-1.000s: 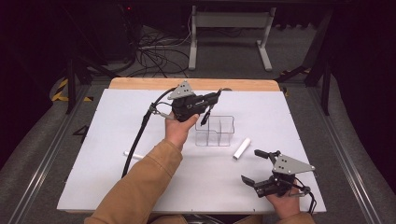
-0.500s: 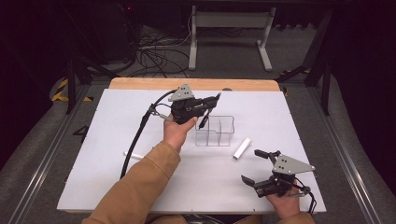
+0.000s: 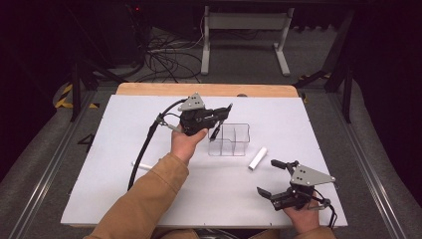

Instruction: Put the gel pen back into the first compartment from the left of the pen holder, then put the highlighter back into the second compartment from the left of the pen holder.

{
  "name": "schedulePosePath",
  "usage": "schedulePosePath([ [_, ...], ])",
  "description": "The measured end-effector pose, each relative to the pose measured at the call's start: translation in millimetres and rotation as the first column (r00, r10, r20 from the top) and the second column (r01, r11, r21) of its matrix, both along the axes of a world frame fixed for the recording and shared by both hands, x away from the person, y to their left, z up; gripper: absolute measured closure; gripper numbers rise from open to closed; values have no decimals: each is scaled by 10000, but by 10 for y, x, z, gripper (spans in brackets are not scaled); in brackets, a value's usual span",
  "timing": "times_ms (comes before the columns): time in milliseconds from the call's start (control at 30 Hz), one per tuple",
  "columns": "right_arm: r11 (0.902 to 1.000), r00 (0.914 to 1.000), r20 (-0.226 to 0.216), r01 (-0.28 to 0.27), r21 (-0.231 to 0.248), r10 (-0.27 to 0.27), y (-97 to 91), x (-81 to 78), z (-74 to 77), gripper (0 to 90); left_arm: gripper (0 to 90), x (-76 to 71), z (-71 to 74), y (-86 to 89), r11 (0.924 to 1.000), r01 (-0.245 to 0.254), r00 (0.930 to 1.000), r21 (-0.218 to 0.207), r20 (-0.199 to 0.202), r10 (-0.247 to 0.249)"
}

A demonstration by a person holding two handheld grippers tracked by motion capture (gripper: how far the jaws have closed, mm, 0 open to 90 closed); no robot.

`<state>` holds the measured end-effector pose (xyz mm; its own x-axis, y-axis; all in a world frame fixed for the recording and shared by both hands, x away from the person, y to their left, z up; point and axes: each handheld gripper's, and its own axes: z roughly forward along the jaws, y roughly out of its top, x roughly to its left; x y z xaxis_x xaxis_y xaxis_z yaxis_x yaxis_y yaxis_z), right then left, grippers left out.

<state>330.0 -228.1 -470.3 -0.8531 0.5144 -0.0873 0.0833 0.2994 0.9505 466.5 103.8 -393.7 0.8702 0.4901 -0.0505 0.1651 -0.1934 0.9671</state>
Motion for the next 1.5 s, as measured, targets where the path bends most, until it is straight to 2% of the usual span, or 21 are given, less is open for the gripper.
schedulePosePath([
  [33,10000,10000,-1,-4,8,4,0,0,0,22,765,-18,9,0,9998,-77,10000,173,11,76],
  [133,10000,10000,4,-3,3,3,1,1,-1,22,534,-65,48,10,9987,-246,9997,455,81,242],
  [233,10000,10000,0,20,11,-20,2,2,-2,19,369,-129,105,53,9967,-478,9988,660,143,470],
  [467,9995,9998,83,164,264,-166,-4,-1,8,3,202,-339,272,229,9943,-710,9968,796,435,677],
  [600,9995,9997,59,238,206,-239,7,2,14,0,175,-475,343,324,9931,-749,9942,903,835,674],
  [667,9995,9996,98,255,199,-257,13,-1,17,0,169,-525,355,364,9932,-779,9936,863,882,703],
  [900,9992,9992,149,367,161,-370,20,-5,22,0,162,-599,363,478,9941,-806,9940,726,797,748],
  [1000,9990,9990,-72,434,81,-434,21,2,25,2,158,-620,368,501,9942,-770,9942,751,812,709],
  [1267,9988,9987,-163,484,83,-483,28,1,36,2,131,-706,378,572,9928,-860,9935,836,819,792],
  [1500,9986,9985,-212,507,148,-504,30,11,62,0,114,-832,333,765,9891,-1128,9917,949,719,1062],
])
